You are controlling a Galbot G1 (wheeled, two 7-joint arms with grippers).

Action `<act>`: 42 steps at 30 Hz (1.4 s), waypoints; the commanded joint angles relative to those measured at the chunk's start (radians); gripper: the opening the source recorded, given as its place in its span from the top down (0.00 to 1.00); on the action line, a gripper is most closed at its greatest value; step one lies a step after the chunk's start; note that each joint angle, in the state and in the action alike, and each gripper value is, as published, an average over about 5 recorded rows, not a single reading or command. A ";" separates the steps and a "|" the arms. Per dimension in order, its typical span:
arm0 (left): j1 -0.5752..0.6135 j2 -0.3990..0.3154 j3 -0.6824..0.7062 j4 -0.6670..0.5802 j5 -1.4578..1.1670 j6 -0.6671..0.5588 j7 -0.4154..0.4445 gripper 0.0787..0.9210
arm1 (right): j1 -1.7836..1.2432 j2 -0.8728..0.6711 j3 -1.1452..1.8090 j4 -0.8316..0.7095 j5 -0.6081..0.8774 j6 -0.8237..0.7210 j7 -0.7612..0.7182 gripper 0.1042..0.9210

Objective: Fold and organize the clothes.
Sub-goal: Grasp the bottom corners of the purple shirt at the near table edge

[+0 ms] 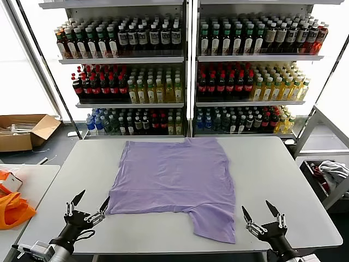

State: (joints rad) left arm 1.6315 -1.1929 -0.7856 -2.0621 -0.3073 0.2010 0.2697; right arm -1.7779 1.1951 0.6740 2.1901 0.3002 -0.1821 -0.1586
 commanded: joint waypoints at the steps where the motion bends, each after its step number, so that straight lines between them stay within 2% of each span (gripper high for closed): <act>1: -0.018 0.114 0.035 0.018 -0.043 0.154 -0.049 0.12 | -0.017 -0.077 -0.076 0.066 -0.019 -0.182 0.091 0.12; 7: -0.048 0.174 0.090 0.061 -0.055 0.183 -0.053 0.12 | -0.050 -0.050 -0.127 0.067 -0.036 -0.218 0.130 0.12; 17: -0.092 0.172 0.132 0.122 -0.057 0.181 -0.043 0.12 | -0.067 -0.013 -0.196 0.021 -0.051 -0.199 0.147 0.14; 26: -0.117 0.169 0.139 0.162 -0.073 0.174 -0.033 0.12 | -0.036 0.014 -0.260 -0.001 -0.089 -0.201 0.153 0.44; 29: -0.120 0.169 0.143 0.178 -0.074 0.169 -0.032 0.17 | -0.039 0.016 -0.263 -0.004 -0.089 -0.198 0.152 0.56; 38: -0.104 0.146 0.164 0.172 -0.075 0.158 -0.030 0.47 | -0.055 0.014 -0.256 -0.009 -0.088 -0.173 0.143 0.89; 42: -0.113 0.131 0.178 0.170 -0.075 0.161 -0.032 0.60 | -0.058 0.014 -0.247 -0.010 -0.085 -0.160 0.135 0.99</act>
State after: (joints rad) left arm 1.5168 -1.0607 -0.6113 -1.9016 -0.3852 0.3594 0.2379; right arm -1.8321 1.2055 0.4405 2.1840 0.2193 -0.3453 -0.0260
